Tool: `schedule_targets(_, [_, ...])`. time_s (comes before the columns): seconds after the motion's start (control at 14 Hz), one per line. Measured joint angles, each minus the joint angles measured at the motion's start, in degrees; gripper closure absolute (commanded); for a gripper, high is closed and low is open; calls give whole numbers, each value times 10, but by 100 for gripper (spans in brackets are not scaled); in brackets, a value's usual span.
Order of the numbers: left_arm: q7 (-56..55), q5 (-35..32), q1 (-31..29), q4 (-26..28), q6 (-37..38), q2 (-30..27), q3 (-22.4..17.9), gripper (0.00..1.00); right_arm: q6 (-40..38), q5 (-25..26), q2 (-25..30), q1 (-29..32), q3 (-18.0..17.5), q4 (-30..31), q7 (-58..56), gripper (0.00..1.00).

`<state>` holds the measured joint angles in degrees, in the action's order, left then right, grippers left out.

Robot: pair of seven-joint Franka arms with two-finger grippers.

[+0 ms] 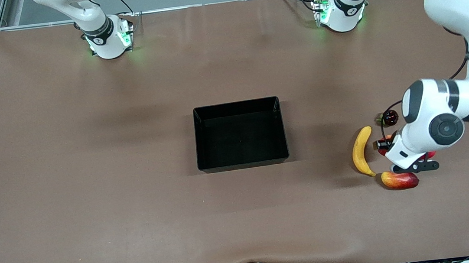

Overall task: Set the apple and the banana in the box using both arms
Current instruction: 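Lift the red apple and carry it toward the box with the left gripper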

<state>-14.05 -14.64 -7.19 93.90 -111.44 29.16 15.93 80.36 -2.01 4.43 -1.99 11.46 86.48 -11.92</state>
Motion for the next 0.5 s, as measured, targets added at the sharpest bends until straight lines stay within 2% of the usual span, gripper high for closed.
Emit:
schedule_targets(0.21, [-77, 13, 2, -2, 69, -64, 69, 100, -1, 6, 0, 0, 0, 0, 0, 0])
schedule_targets(0.5, [-223, 14, 8, 6, 85, -79, 173, 100, -1, 7, 0, 0, 0, -2, -1, 0])
